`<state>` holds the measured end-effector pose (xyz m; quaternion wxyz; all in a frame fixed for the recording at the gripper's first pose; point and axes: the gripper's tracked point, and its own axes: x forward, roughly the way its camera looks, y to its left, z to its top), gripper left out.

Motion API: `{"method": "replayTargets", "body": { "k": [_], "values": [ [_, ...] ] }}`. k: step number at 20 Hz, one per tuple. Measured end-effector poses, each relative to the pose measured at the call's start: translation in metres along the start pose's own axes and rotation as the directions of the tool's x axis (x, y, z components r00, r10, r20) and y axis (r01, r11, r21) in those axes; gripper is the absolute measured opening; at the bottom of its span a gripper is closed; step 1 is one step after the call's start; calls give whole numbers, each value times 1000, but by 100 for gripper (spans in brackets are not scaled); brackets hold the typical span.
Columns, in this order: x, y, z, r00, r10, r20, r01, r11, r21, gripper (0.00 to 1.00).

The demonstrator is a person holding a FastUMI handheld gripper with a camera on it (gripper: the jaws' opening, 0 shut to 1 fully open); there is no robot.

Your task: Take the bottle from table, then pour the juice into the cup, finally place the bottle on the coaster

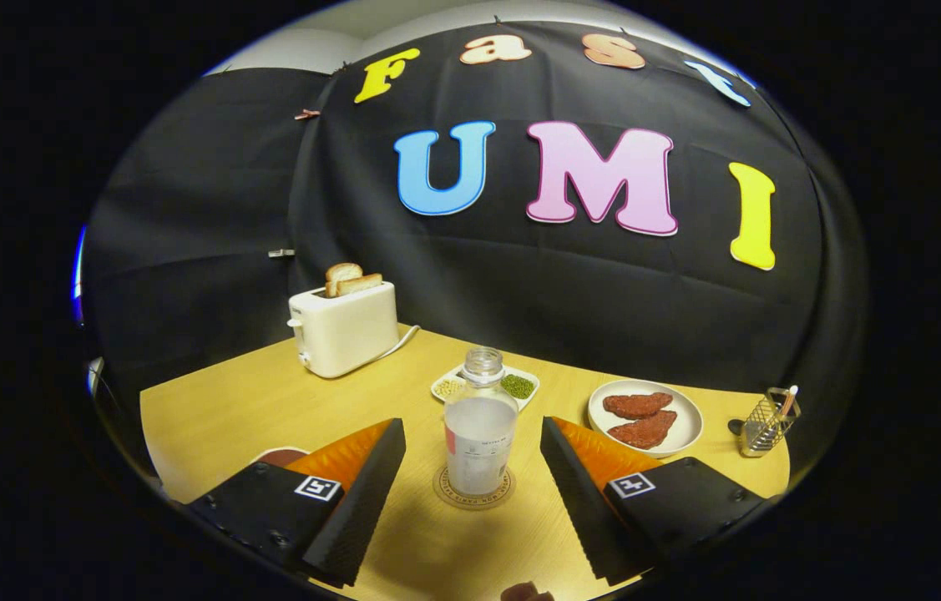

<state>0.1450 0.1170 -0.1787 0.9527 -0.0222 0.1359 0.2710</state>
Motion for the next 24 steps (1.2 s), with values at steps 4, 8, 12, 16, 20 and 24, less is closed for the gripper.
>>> {"method": "replayTargets", "body": {
  "k": [4, 8, 12, 16, 20, 24],
  "values": [
    [-45, -6, 39, 997, -38, 66, 38, 999, 8, 97],
    [-90, -32, 75, 985, -124, 121, 124, 992, 6, 98],
    [-134, -58, 111, 960, -231, 159, 228, 973, 36, 97],
    [-168, -64, 152, 909, -366, 201, 351, 930, 110, 97],
    [-182, -56, 175, 875, -426, 231, 405, 904, 135, 97],
    [-208, -49, 177, 836, -487, 252, 465, 874, 143, 97]
  ]
}}
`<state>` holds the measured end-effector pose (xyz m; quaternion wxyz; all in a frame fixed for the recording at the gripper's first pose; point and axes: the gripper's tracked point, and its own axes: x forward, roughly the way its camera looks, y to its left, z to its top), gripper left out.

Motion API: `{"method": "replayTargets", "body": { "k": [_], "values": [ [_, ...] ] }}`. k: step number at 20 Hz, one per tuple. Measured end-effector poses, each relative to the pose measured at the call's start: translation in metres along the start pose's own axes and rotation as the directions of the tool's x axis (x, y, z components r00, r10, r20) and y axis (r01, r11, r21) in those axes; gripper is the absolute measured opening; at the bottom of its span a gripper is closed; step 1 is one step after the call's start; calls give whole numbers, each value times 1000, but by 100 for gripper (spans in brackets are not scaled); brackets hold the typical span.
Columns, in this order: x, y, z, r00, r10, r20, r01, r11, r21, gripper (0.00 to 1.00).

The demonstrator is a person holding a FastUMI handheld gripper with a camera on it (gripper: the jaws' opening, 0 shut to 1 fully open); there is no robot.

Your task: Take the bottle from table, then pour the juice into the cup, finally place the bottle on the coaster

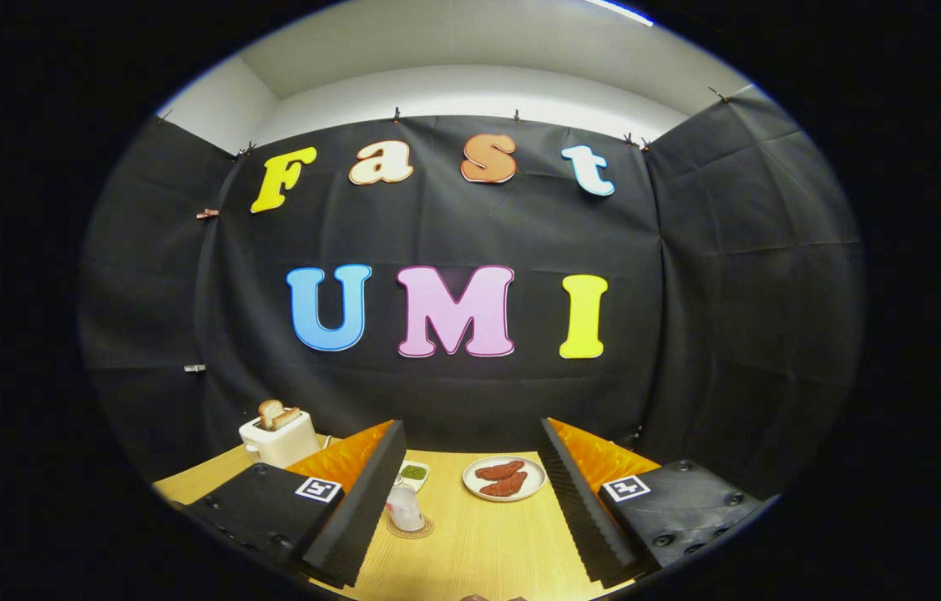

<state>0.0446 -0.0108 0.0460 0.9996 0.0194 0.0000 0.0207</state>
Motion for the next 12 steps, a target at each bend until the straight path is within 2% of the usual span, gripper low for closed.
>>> {"method": "replayTargets", "body": {
  "k": [6, 12],
  "values": [
    [-35, -2, 2, 998, -56, 13, 56, 998, -15, 97],
    [-48, 8, -4, 998, -57, 1, 57, 998, -32, 97]
  ]
}}
